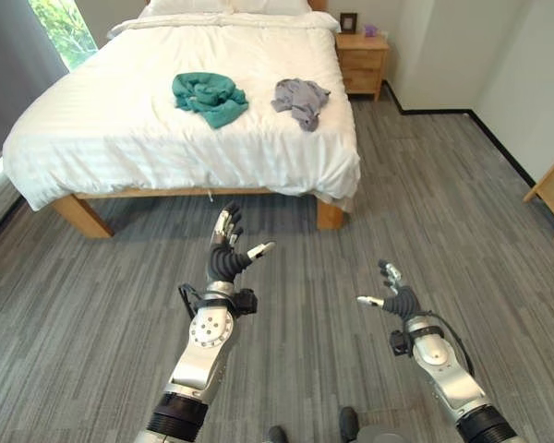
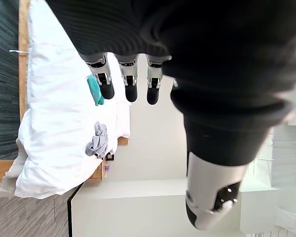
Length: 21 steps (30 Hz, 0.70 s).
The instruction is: Pick up bed clothes into laundry basket.
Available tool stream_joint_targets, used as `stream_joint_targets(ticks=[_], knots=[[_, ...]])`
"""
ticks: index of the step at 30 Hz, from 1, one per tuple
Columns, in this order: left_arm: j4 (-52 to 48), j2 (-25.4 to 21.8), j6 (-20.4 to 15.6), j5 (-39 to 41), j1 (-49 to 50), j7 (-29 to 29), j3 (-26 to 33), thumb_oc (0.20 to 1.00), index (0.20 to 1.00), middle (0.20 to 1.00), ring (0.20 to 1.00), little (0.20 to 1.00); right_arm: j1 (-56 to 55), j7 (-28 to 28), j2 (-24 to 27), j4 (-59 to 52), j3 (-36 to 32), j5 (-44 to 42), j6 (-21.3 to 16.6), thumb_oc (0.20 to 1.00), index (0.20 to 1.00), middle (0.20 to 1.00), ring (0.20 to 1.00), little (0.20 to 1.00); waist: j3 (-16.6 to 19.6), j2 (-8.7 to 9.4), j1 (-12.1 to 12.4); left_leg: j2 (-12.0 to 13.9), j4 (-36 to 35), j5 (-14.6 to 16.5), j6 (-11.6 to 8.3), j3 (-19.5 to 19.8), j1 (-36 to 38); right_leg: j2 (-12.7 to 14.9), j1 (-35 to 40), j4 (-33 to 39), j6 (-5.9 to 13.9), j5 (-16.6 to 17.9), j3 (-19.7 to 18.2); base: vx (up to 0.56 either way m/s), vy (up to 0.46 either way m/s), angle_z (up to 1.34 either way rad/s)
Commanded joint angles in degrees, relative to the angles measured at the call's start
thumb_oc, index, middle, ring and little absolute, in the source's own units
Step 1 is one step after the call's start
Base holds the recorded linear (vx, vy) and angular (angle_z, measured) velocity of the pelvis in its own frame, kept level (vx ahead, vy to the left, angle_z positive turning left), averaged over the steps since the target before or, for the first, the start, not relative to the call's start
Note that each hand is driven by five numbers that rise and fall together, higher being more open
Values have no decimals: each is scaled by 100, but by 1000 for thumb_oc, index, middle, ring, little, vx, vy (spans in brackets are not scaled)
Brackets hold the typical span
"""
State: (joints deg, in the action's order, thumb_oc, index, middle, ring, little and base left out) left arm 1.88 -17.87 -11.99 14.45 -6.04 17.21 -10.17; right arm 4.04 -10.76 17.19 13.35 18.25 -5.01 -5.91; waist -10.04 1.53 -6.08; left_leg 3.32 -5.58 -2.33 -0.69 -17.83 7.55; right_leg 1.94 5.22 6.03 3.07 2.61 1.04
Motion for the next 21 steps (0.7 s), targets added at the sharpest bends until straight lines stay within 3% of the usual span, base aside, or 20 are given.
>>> stream_joint_targets(ticks=[1, 18, 21], knots=[[-229, -237, -300, -367, -72, 49, 214, 1000, 1000, 1000, 1000, 1000, 91, 46, -63, -460, 26, -92, -397, 1000, 1000, 1000, 1000, 1000, -51, 239, -47, 494, 58, 427, -609, 309, 303, 800, -2, -103, 612, -24, -43, 0, 0, 0], [-235, -129, -289, -14, 390, 57, 354, 1000, 1000, 1000, 1000, 1000, 13, -139, 155, -748, -108, 314, -331, 1000, 1000, 1000, 1000, 1000, -133, 209, -26, 568, 58, 395, -638, 365, 308, 704, 9, -149, 544, -122, -6, 6, -17, 1], [-212, -142, -291, 115, 415, 61, 347, 1000, 1000, 1000, 1000, 1000, 61, -180, 187, -726, -89, 311, -348, 1000, 1000, 1000, 1000, 1000, -231, 214, 8, 637, 173, 251, -656, 409, 240, 609, 33, -161, 469, -244, -113, -8, -92, -1]])
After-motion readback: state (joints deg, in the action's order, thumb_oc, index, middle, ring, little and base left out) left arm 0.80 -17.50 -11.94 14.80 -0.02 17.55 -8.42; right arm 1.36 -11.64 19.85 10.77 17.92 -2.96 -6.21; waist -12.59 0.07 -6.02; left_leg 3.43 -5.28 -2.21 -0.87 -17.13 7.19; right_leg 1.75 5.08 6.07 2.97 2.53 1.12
